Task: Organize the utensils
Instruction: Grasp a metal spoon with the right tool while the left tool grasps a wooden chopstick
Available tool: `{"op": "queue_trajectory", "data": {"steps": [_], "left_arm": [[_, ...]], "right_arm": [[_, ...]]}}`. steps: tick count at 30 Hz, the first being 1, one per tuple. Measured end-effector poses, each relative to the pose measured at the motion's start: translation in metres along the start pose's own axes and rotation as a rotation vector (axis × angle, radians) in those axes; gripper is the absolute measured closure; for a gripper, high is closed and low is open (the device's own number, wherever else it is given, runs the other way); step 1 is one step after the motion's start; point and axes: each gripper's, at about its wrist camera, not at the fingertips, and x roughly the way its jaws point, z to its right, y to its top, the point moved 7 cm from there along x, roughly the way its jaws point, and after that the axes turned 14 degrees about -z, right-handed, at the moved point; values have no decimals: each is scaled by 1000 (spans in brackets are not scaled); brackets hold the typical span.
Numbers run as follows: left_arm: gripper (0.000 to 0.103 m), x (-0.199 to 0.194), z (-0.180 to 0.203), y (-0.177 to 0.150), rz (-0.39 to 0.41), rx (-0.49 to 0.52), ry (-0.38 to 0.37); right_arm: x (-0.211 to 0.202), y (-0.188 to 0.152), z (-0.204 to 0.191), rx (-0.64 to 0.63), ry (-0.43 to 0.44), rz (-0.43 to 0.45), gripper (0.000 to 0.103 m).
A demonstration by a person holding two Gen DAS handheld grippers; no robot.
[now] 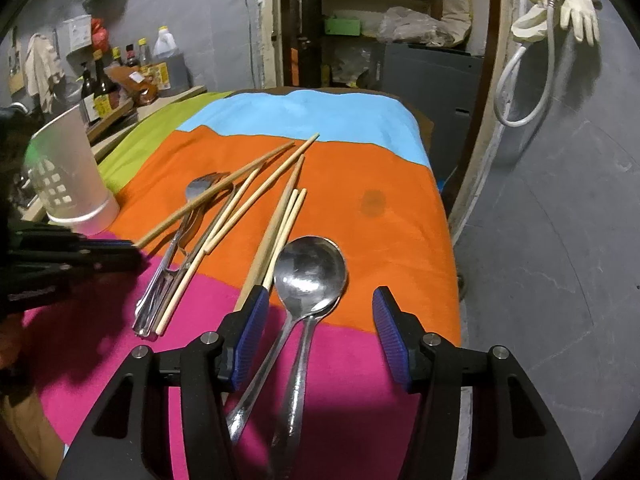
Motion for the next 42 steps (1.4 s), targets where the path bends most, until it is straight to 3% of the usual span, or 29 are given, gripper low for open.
{"op": "queue_trajectory", "data": {"steps": [10, 15, 19, 28, 32, 34, 35, 42], "left_arm": [[97, -12, 5, -36, -45, 52, 48], [88, -5, 4, -26, -79, 100, 67], [88, 2, 5, -4, -66, 117, 74], [88, 29, 3, 41, -123, 139, 26], [91, 33, 1, 45, -137, 125, -4], [98, 32, 2, 44, -138, 125, -18], [98, 31, 5, 43, -137, 123, -14], [98, 16, 6, 27, -88, 74, -29]], "right_arm": [[13, 3, -3, -9, -8, -48, 57], [18, 8, -3, -20, -13, -57, 57], [22, 9, -3, -20, -4, -63, 57], [30, 18, -5, -13, 1, -81, 57], [34, 21, -5, -8, 2, -91, 57], [34, 20, -4, -6, 5, -90, 58], [33, 20, -5, -6, 10, -89, 62], [22, 20, -4, 0, 4, -35, 63]]}}
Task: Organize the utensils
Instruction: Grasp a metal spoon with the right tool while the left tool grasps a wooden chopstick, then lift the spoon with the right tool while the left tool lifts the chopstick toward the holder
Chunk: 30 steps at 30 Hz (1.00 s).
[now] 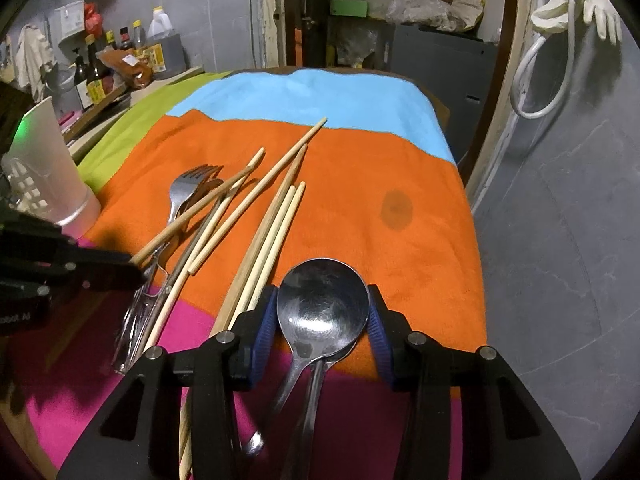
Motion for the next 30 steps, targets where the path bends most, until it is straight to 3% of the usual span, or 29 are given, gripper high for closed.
{"op": "queue_trajectory", "data": {"steps": [4, 9, 16, 21, 30], "left_arm": [[98, -27, 4, -13, 146, -6, 38], [98, -65, 20, -30, 409, 0, 121], [98, -109, 20, -37, 637, -40, 146], [98, -149, 2, -41, 760, -92, 164], [98, -217, -59, -53, 908, -186, 217]], "right_arm": [[-24, 0, -2, 0, -1, 114, 63], [-58, -4, -11, -15, -45, 286, 63], [-101, -1, -31, -14, -63, 481, 63], [-136, 18, -53, -14, -35, 612, 63], [-179, 62, -104, -76, 65, 743, 63]]}}
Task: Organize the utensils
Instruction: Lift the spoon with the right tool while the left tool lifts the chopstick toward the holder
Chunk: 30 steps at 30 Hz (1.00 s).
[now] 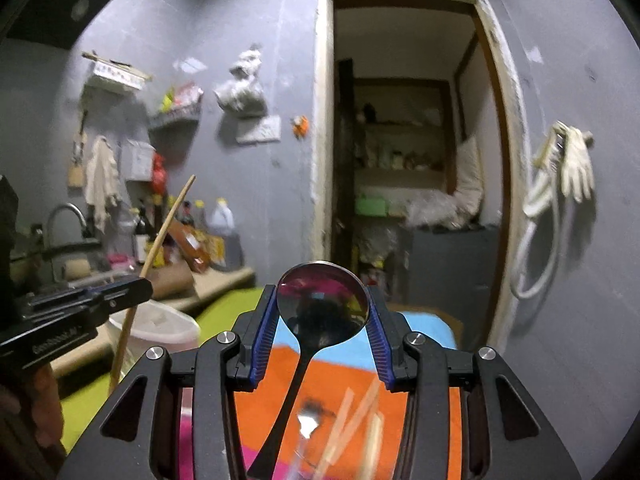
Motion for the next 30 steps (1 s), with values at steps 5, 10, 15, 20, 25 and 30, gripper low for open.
{"op": "queue_trajectory", "data": {"steps": [5, 10, 15, 20, 25, 30], "left_arm": [[98, -14, -46, 27, 91, -39, 42], [98, -23, -90, 48, 161, -91, 102], [98, -21, -132, 56, 203, -142, 179], [98, -13, -164, 59, 231, -212, 209], [98, 1, -174, 47, 214, -227, 234], [98, 14, -170, 28, 191, -228, 258]], "right_arm": [[13, 36, -34, -26, 64, 73, 63], [33, 62, -60, -13, 118, 116, 63], [56, 71, -80, -2, 147, 129, 63], [78, 71, -95, -11, 132, 125, 63], [99, 54, -107, -47, 116, 79, 63], [117, 28, -114, -84, 96, 17, 63]]}}
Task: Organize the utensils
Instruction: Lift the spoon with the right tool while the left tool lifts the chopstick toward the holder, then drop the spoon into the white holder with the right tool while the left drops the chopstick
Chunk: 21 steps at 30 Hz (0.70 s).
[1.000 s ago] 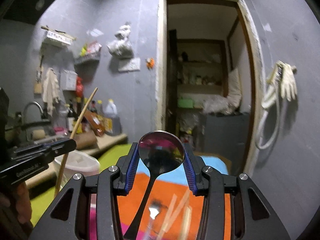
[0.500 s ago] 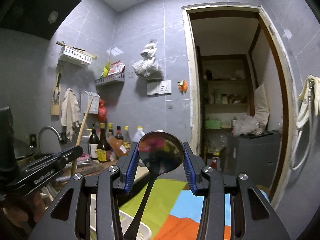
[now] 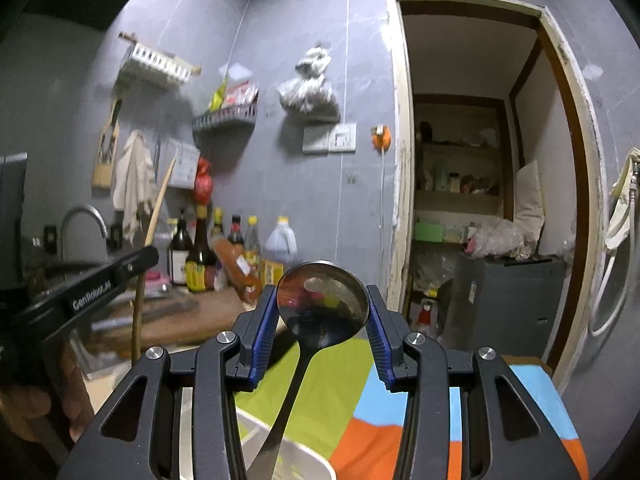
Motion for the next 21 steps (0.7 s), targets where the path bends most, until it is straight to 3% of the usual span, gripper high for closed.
{"op": "queue_trajectory", "data": {"steps": [6, 14, 21], "left_arm": [[98, 1, 11, -18, -4, 40, 12], [98, 4, 15, -43, -134, 76, 0], [97, 1, 19, -57, -192, 102, -26]], "right_arm": [[13, -27, -2, 3, 21, -69, 63], [15, -44, 0, 22, 73, -119, 62], [10, -44, 4, 78, 151, -116, 59]]}}
